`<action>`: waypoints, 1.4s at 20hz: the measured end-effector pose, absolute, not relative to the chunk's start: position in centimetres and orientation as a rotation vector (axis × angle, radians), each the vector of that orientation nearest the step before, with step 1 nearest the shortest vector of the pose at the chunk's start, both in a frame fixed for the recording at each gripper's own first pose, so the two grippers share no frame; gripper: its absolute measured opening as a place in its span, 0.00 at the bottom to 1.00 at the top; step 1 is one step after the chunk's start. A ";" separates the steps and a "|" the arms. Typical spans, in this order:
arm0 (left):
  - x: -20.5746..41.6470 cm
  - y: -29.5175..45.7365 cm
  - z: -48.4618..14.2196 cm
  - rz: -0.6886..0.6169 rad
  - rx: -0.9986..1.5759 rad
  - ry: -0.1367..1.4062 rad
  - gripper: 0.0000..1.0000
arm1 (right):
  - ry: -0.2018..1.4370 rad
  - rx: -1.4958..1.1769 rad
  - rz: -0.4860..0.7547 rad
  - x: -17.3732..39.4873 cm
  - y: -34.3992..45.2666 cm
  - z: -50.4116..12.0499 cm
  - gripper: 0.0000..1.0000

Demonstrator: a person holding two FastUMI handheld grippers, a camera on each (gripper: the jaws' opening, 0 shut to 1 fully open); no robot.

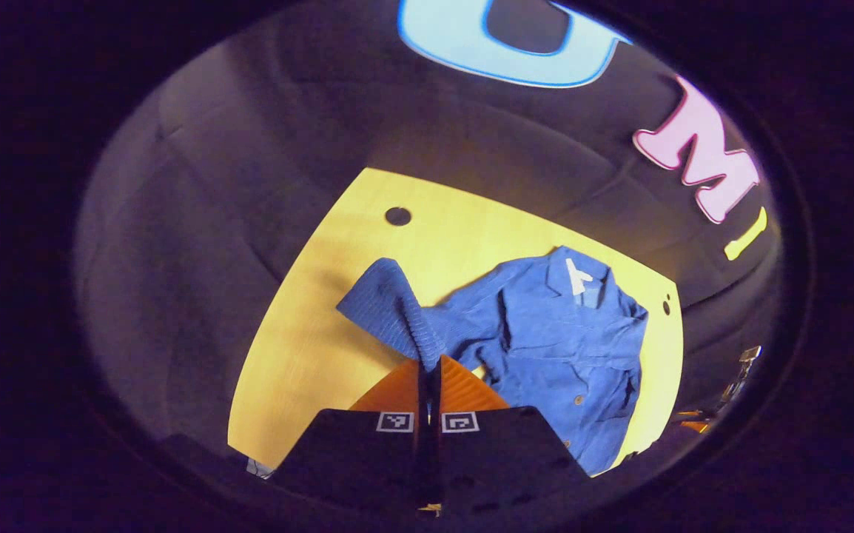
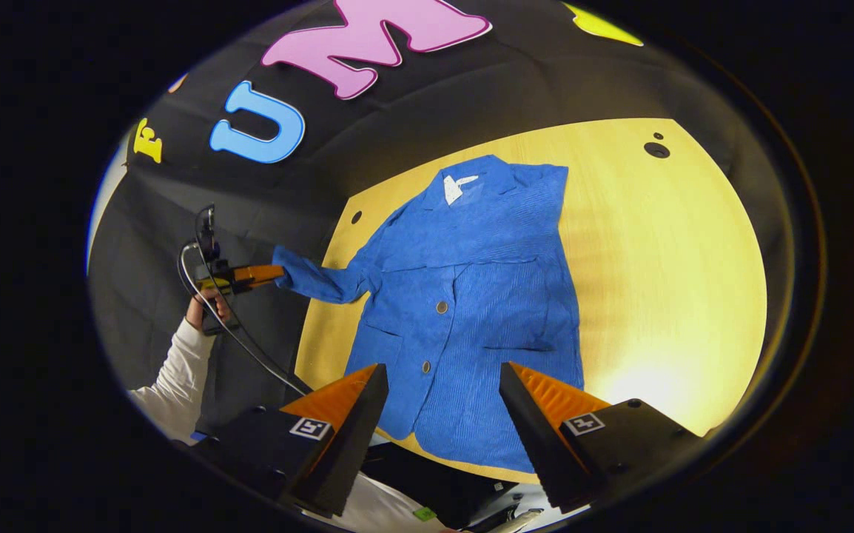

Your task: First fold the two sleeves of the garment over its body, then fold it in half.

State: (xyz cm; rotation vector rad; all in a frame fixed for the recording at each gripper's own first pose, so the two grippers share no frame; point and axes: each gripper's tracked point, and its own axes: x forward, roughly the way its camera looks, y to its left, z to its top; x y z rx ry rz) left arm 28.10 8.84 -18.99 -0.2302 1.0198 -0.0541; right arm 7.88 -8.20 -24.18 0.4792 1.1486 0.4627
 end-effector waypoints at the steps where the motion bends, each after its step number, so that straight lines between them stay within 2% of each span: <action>1: 29.1 6.9 -17.9 -0.084 -0.184 1.009 0.00 | 1.145 0.475 0.459 7.7 -8.9 -24.2 0.98; 8: 34.5 -8.4 -15.3 -0.281 0.030 0.970 0.00 | 1.123 0.461 0.411 5.8 -14.5 -23.8 0.97; 16: 36.8 -23.7 -21.3 -0.419 0.150 1.092 0.00 | 1.087 0.554 0.295 3.0 -19.0 -24.7 0.97; 18: 36.9 -26.0 -24.4 -0.422 0.195 1.141 0.00 | 1.082 0.579 0.285 2.3 -19.7 -24.8 0.98; 22: 37.0 -29.1 -29.0 -0.351 0.213 1.235 0.00 | 1.105 0.589 0.243 1.2 -22.0 -26.7 0.97; 25: 37.9 -31.2 -30.1 -0.366 0.269 1.228 0.00 | 1.123 0.636 0.222 0.3 -23.0 -27.4 0.98; 26: 37.9 -32.1 -30.1 -0.375 0.278 1.227 0.01 | 1.130 0.636 0.211 0.1 -23.5 -27.8 0.97; 28: 36.8 -35.4 -30.2 -0.447 0.222 1.253 0.18 | 1.135 0.638 0.191 -0.2 -24.5 -28.3 0.97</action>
